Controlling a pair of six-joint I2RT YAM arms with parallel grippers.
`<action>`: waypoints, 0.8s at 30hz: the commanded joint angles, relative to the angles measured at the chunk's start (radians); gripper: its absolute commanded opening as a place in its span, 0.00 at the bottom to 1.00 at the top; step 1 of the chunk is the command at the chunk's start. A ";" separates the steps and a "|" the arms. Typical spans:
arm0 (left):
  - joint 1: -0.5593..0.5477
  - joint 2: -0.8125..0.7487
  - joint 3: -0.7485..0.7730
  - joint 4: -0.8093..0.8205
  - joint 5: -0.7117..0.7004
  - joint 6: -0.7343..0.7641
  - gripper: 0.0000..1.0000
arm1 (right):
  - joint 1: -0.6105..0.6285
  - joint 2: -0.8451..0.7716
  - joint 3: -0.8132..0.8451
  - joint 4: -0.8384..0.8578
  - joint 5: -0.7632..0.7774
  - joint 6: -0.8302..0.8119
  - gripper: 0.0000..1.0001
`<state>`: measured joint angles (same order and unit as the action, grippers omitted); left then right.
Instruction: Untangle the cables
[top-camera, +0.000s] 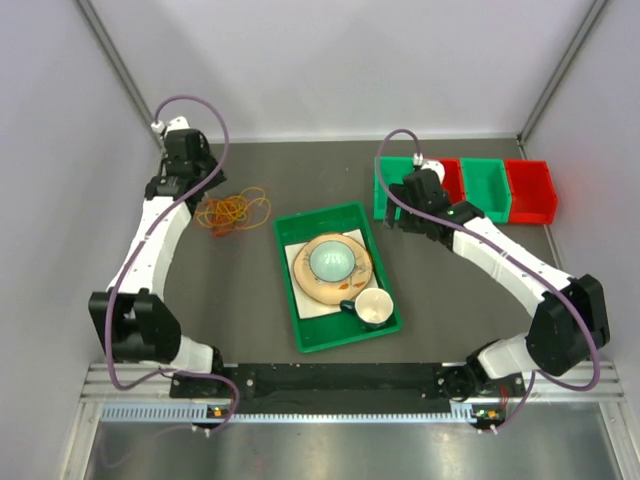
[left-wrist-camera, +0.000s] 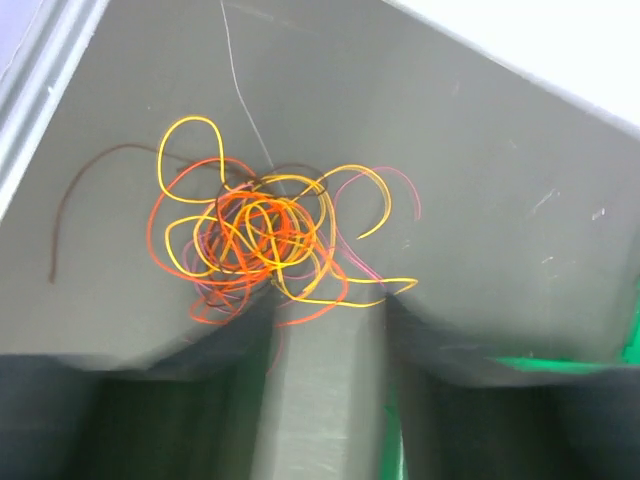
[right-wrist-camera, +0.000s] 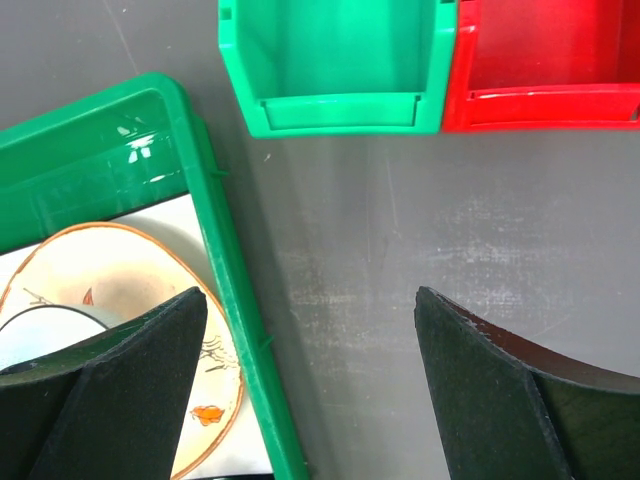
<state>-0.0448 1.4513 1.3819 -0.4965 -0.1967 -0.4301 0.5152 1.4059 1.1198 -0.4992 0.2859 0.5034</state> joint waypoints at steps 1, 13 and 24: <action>-0.001 0.113 -0.030 0.032 0.042 0.025 0.69 | 0.019 0.004 0.006 0.036 -0.010 0.020 0.84; -0.018 0.362 0.163 -0.095 -0.063 0.103 0.61 | 0.022 0.022 0.008 0.027 -0.010 0.024 0.84; -0.018 0.396 0.150 -0.053 0.062 -0.134 0.59 | 0.028 0.044 0.015 0.021 -0.014 0.024 0.84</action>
<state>-0.0608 1.8423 1.5272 -0.5838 -0.1459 -0.4625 0.5285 1.4490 1.1198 -0.4973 0.2749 0.5182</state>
